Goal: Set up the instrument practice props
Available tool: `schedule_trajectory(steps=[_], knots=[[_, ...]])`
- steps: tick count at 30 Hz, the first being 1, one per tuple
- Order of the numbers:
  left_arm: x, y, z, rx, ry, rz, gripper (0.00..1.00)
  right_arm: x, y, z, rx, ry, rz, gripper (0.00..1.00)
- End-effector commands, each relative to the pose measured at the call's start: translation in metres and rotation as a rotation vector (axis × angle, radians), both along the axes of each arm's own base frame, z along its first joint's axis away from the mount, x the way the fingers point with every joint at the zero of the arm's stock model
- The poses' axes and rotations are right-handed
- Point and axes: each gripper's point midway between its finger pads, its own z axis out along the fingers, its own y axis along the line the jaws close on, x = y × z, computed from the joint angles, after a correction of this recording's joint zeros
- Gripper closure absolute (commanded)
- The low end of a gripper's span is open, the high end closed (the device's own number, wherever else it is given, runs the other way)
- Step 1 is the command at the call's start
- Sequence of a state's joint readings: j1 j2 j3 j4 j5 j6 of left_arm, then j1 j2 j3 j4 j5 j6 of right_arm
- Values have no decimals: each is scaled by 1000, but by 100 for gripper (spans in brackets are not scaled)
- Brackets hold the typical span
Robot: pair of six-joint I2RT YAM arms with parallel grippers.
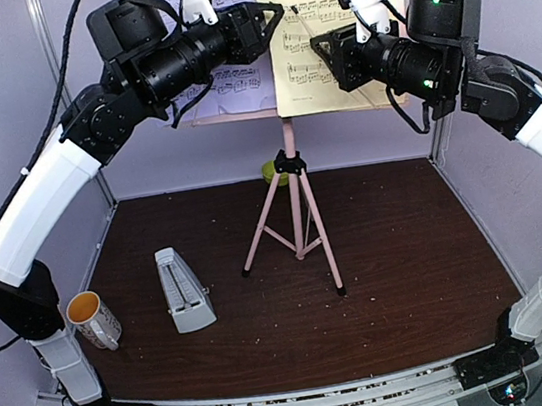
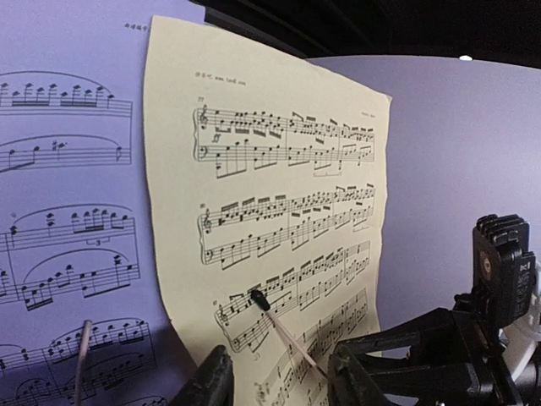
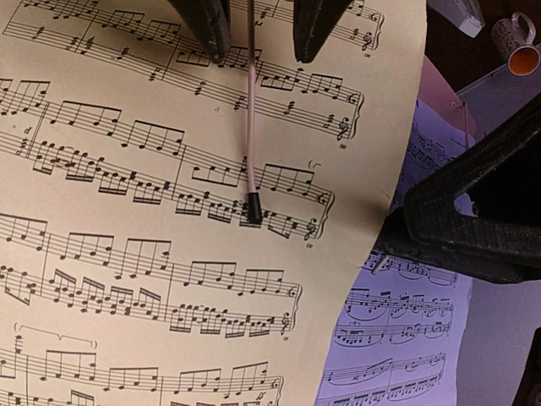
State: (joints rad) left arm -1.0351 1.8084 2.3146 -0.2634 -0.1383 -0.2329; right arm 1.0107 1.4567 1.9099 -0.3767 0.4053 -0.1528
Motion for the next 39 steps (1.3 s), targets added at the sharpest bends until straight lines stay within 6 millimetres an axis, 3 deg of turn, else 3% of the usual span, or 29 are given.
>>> schedule_trajectory(steps=[1, 8, 14, 21, 25, 33, 39], knots=[[-15, 30, 26, -31, -57, 37, 57, -9, -13, 16, 46, -23, -9, 71], [-16, 46, 17, 17, -48, 83, 49, -14, -18, 26, 72, -27, 5, 59], [-20, 56, 5, 57, -18, 90, 48, -26, -37, 41, 118, -42, 8, 51], [-30, 70, -31, 160, 26, 77, 38, -47, -63, 33, 145, -18, 44, 22], [-33, 86, -64, 224, 61, 111, 36, -61, -79, 17, 153, 14, 67, 11], [-44, 121, -119, 264, 166, 138, 30, -79, -87, -44, 124, 145, 136, 1], [-44, 148, -168, 245, 306, 163, 27, -98, -91, -89, 157, 212, 223, 0]])
